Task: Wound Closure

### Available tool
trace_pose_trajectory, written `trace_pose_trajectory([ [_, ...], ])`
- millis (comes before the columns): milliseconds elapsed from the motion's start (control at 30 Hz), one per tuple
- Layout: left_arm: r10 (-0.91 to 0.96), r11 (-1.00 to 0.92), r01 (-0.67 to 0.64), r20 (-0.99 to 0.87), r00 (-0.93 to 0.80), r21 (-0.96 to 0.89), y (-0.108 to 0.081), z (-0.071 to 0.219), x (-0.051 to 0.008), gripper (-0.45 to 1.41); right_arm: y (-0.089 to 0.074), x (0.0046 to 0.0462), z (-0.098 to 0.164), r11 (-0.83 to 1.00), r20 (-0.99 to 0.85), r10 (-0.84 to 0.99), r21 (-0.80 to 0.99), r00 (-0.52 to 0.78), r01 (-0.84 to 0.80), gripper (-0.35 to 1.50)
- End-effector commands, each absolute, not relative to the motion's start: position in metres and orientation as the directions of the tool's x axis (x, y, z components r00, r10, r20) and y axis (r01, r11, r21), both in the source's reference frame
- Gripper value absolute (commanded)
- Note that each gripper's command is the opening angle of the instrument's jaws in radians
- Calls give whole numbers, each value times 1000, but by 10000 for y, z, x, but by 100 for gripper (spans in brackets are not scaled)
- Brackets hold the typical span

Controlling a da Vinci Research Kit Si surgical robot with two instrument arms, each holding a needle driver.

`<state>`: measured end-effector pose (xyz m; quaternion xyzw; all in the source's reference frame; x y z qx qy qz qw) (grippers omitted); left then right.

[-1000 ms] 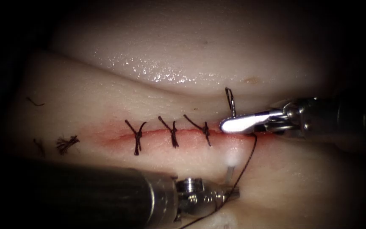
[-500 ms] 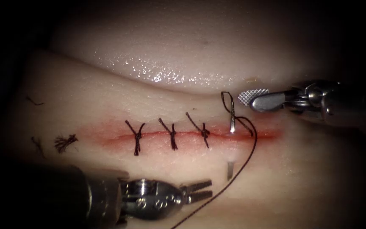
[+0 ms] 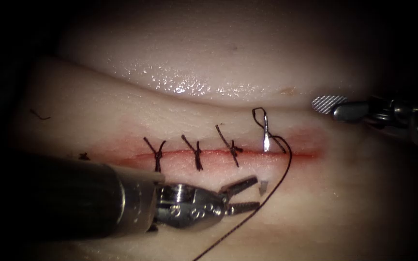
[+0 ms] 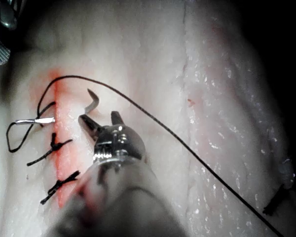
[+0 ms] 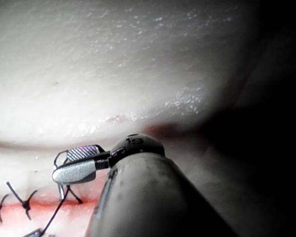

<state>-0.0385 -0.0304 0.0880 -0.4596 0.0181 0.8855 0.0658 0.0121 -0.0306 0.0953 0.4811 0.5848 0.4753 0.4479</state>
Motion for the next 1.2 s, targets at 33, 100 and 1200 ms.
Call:
trace_pose_trajectory([
  [33, 96, -991, -136, -822, -561, -23, -309, 884, -391, 56, -310, 129, 962, 88, -70, 988, 986, -135, 138, 126],
  [100, 98, -990, -141, -824, -558, -22, -307, 882, -393, 59, -311, 130, 964, 91, -73, 988, 986, -136, 137, 126],
  [1200, 775, -506, 187, -539, -329, -842, -212, 831, -344, -45, -402, 132, 912, 466, -459, 879, 884, -130, 34, 83],
])
